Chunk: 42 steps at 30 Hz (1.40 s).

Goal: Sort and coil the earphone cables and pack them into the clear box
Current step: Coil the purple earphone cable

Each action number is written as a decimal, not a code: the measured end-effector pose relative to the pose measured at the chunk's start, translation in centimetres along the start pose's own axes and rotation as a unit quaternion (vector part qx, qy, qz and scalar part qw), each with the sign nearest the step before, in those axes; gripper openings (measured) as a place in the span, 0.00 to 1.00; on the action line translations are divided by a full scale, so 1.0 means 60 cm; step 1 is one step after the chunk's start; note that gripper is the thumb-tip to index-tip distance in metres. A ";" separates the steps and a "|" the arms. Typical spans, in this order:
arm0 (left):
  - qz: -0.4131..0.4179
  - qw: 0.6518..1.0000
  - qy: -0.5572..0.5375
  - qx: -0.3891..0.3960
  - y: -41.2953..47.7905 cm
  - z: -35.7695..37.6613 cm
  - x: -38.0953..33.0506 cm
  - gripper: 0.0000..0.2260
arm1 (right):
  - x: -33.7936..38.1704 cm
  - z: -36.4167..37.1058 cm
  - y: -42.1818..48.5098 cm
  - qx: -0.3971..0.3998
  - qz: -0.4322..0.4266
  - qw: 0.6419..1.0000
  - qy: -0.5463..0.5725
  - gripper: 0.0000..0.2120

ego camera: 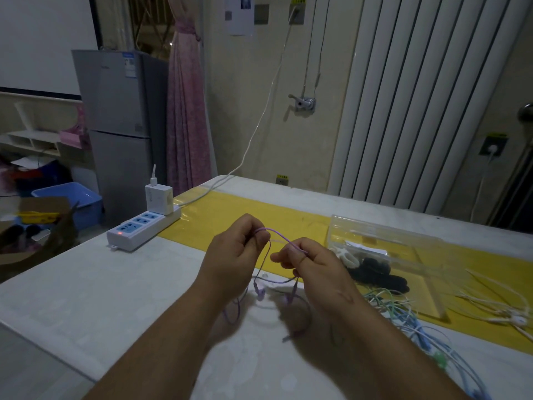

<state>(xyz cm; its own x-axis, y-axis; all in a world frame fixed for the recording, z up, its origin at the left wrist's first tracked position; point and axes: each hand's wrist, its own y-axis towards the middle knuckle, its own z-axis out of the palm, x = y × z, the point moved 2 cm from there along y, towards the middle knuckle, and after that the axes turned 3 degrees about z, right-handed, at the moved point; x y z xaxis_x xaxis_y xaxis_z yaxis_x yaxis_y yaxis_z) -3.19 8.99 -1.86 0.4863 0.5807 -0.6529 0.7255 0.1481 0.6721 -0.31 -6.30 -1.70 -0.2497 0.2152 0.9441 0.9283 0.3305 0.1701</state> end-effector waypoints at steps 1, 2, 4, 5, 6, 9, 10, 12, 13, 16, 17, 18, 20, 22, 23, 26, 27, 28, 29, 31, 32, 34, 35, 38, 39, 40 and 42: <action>-0.001 1.000 0.002 -0.001 0.000 0.000 0.000 0.08 | 0.002 0.002 -0.001 0.011 0.009 1.000 0.022 0.11; 0.000 1.000 0.005 -0.002 0.001 0.000 0.000 0.09 | 0.004 0.003 -0.002 0.024 0.017 0.998 0.048 0.11; -0.001 1.000 0.010 -0.002 0.002 0.000 0.000 0.08 | 0.008 0.005 -0.004 0.042 0.031 0.995 0.090 0.11; -0.002 1.000 0.010 -0.002 0.002 0.000 -0.001 0.09 | 0.010 0.004 -0.004 0.043 0.036 0.993 0.102 0.10; -0.003 1.000 0.009 -0.003 0.002 0.000 -0.001 0.09 | 0.011 0.002 -0.003 0.038 0.043 0.992 0.111 0.09; -0.012 1.000 -0.002 -0.008 0.001 -0.001 -0.004 0.08 | 0.008 -0.009 0.000 -0.016 0.057 0.988 0.144 0.06; -0.015 1.000 -0.003 -0.010 0.001 -0.001 -0.005 0.08 | 0.007 -0.015 0.001 -0.039 0.054 0.989 0.136 0.07; -0.020 1.000 -0.006 -0.018 0.002 -0.003 -0.008 0.08 | 0.008 -0.024 0.002 -0.064 0.050 0.989 0.128 0.08; -0.024 0.999 -0.012 -0.023 0.002 -0.004 -0.009 0.07 | 0.009 -0.026 0.001 -0.066 0.052 0.987 0.135 0.09; -0.034 0.998 -0.032 -0.036 0.002 -0.006 -0.011 0.07 | 0.010 -0.029 -0.001 -0.058 0.052 0.987 0.138 0.11; -0.036 0.998 -0.033 -0.038 0.002 -0.007 -0.013 0.06 | 0.011 -0.029 -0.002 -0.053 0.048 0.989 0.132 0.11; -0.039 0.998 -0.033 -0.040 0.002 -0.007 -0.014 0.06 | 0.010 -0.028 -0.002 -0.050 0.046 0.990 0.127 0.11; -0.045 0.997 -0.038 -0.047 0.002 -0.008 -0.016 0.06 | 0.009 -0.029 -0.002 -0.060 0.042 0.989 0.125 0.11; -0.045 0.996 -0.032 -0.065 0.002 -0.011 -0.013 0.06 | 0.007 -0.034 0.001 -0.100 0.024 0.988 0.113 0.10; -0.042 0.996 -0.025 -0.079 0.001 -0.012 -0.011 0.07 | 0.006 -0.037 0.002 -0.123 0.012 0.987 0.105 0.09; -0.017 0.991 0.028 -0.127 -0.002 -0.014 -0.007 0.06 | 0.005 -0.038 0.000 -0.153 -0.023 0.984 0.084 0.09; -0.016 0.989 0.044 -0.139 -0.002 -0.015 -0.007 0.06 | 0.007 -0.037 -0.002 -0.152 -0.032 0.984 0.082 0.09; -0.023 0.987 0.052 -0.150 -0.002 -0.017 -0.006 0.06 | 0.009 -0.036 -0.004 -0.146 -0.037 0.985 0.086 0.09; -0.033 0.986 0.049 -0.159 -0.001 -0.019 -0.006 0.06 | 0.013 -0.035 -0.006 -0.138 -0.037 0.985 0.098 0.09; -0.059 0.984 0.019 -0.166 0.002 -0.024 -0.004 0.08 | 0.017 -0.033 -0.009 -0.113 -0.021 0.987 0.115 0.10; -0.072 0.985 -0.007 -0.158 0.003 -0.024 -0.004 0.08 | 0.016 -0.032 -0.009 -0.104 -0.015 0.989 0.101 0.11; -0.090 0.987 -0.050 -0.123 0.004 -0.019 -0.007 0.07 | 0.010 -0.030 -0.005 -0.095 -0.013 0.994 0.043 0.13; -0.091 0.989 -0.061 -0.102 0.004 -0.015 -0.010 0.06 | 0.007 -0.028 -0.003 -0.092 -0.011 0.995 0.023 0.13; -0.083 0.992 -0.083 -0.054 0.002 -0.007 -0.015 0.06 | -0.003 -0.026 0.002 -0.087 -0.009 0.996 0.004 0.08; -0.081 0.991 -0.092 -0.046 0.002 -0.006 -0.015 0.06 | -0.003 -0.026 0.002 -0.086 -0.011 0.996 0.001 0.05; -0.079 0.991 -0.100 -0.039 0.002 -0.006 -0.016 0.06 | -0.003 -0.025 0.002 -0.081 -0.015 0.997 0.000 0.02; -0.070 0.992 -0.107 -0.020 0.001 -0.005 -0.017 0.07 | -0.001 -0.019 -0.001 -0.062 -0.027 0.998 -0.002 0.03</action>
<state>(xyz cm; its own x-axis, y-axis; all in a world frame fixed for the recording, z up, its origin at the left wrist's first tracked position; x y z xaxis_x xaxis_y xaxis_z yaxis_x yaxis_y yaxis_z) -3.78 8.66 -1.06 0.4774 0.3690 -0.7974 0.7760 0.2488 0.5797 -0.02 -7.40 -1.44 -0.3013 0.2041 0.9314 0.9402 0.2263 0.2546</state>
